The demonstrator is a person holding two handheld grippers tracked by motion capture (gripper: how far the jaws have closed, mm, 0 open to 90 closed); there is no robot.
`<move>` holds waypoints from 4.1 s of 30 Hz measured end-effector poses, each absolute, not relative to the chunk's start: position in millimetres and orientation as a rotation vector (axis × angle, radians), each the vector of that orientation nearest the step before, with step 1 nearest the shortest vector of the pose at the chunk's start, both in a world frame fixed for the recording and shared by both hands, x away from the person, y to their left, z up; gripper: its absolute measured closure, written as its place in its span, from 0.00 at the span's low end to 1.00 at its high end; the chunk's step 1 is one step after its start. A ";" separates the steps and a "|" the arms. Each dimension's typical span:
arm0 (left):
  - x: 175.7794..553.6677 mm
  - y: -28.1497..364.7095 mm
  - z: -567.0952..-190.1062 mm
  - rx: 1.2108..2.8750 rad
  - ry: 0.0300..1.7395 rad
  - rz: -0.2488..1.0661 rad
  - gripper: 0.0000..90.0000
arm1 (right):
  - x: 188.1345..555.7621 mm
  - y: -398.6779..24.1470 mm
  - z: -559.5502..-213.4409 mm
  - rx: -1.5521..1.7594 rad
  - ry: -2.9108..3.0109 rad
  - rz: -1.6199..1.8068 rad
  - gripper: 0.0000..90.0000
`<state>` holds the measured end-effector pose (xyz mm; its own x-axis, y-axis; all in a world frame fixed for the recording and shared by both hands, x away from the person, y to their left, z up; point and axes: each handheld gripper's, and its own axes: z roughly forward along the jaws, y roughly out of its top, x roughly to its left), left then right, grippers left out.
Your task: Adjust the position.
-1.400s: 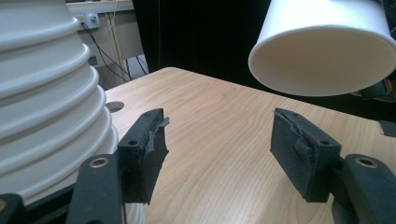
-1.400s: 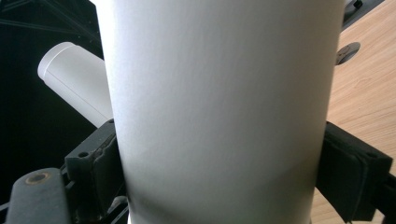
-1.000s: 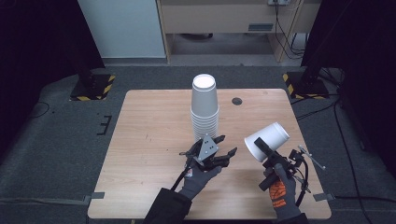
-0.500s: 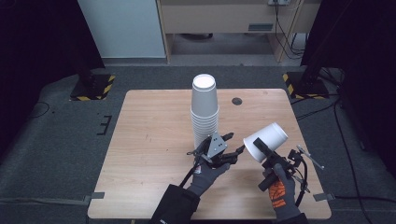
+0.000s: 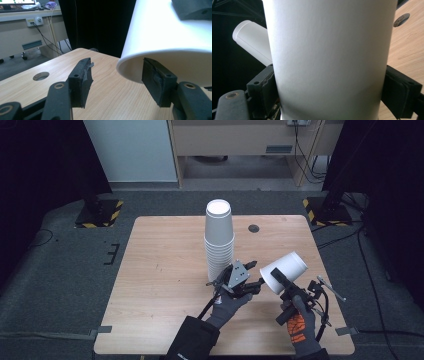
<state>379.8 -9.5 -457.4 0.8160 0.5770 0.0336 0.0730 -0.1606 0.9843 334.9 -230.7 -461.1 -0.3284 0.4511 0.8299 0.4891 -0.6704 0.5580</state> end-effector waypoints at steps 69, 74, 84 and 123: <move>369.1 1.7 -461.7 1.739 0.402 0.482 0.94 | 341.9 -236.9 -467.7 -1.779 -1.256 -2.175 0.16; 363.9 8.9 -462.2 1.750 0.404 0.467 0.94 | 344.0 -242.4 -468.0 -1.794 -1.297 -2.195 0.17; 357.6 32.4 -459.7 1.776 0.434 0.442 0.95 | 347.0 -254.8 -468.1 -1.870 -1.332 -2.229 0.19; 339.7 111.1 -451.2 1.749 0.525 0.400 0.96 | 354.5 -269.4 -479.5 -2.079 -1.972 -2.069 0.16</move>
<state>339.7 111.1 -451.2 0.8385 0.5448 -0.0094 0.1356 -0.1919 0.9720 354.5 -269.4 -479.5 -0.2582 0.8554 0.4490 0.4076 -0.3249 0.8534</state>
